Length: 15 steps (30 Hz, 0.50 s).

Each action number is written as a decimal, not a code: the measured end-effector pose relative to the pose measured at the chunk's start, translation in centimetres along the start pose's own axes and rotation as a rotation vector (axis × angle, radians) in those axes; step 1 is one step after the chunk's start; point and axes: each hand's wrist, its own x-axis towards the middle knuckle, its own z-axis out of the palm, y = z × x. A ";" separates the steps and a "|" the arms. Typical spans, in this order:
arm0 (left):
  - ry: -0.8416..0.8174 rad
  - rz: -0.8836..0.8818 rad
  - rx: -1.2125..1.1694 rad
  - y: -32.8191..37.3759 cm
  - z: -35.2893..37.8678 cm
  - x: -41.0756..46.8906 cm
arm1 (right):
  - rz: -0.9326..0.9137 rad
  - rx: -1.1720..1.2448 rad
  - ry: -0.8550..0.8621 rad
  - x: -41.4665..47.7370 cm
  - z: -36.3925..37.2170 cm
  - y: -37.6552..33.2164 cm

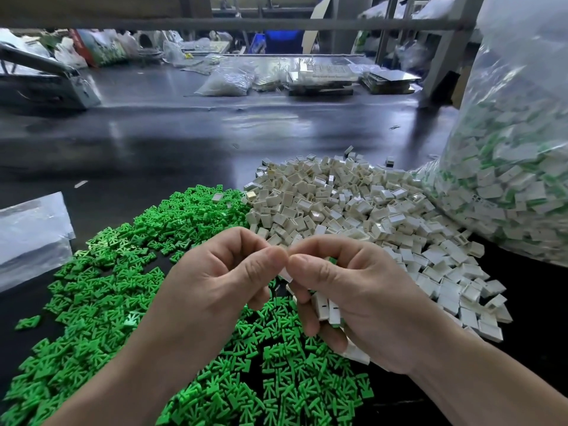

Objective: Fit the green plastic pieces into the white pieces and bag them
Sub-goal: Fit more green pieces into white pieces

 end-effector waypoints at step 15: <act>-0.101 -0.267 1.423 -2.3 -2.0 1.2 | 0.159 0.377 0.020 0.9 -1.4 0.4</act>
